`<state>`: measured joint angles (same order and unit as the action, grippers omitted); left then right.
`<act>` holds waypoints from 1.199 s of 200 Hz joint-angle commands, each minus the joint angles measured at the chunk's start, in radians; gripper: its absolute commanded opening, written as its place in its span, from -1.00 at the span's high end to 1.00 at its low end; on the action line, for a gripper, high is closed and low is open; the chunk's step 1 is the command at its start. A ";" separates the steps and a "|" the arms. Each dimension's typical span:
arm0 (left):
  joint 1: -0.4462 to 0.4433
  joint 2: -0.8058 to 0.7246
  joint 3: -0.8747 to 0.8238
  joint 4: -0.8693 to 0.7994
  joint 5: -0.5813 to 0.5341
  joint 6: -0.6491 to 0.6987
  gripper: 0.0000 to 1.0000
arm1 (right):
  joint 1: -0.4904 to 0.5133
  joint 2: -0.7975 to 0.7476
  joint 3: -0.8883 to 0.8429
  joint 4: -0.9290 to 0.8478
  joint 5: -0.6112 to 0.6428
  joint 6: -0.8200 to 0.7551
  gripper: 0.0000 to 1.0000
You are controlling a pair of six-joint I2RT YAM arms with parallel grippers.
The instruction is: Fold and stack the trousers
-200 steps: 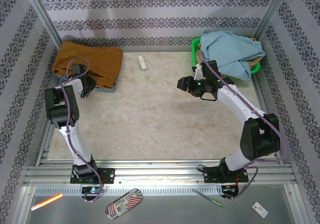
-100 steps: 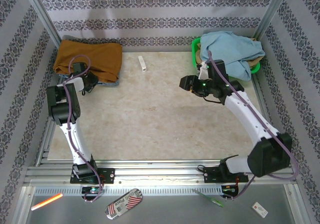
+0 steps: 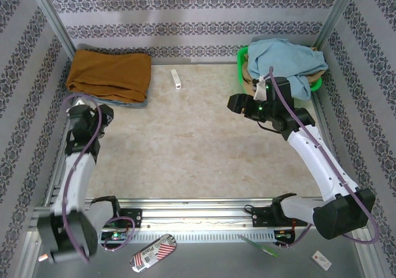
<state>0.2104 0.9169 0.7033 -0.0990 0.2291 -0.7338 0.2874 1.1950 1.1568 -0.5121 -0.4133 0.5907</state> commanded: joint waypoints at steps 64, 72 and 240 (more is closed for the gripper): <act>-0.028 -0.396 -0.040 -0.367 -0.239 0.161 -0.99 | 0.041 0.124 -0.047 0.173 0.128 -0.181 -0.95; -0.028 -0.398 -0.094 -0.265 -0.210 0.188 -0.99 | 0.022 0.154 -0.018 0.173 0.004 -0.211 -0.96; -0.036 0.550 -0.509 1.296 -0.092 0.561 -0.99 | -0.134 -0.288 -0.892 1.049 0.574 -0.670 -0.96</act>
<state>0.1829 1.3670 0.1860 0.9443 0.0750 -0.2119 0.1715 0.8593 0.3817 0.1978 0.0853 -0.0017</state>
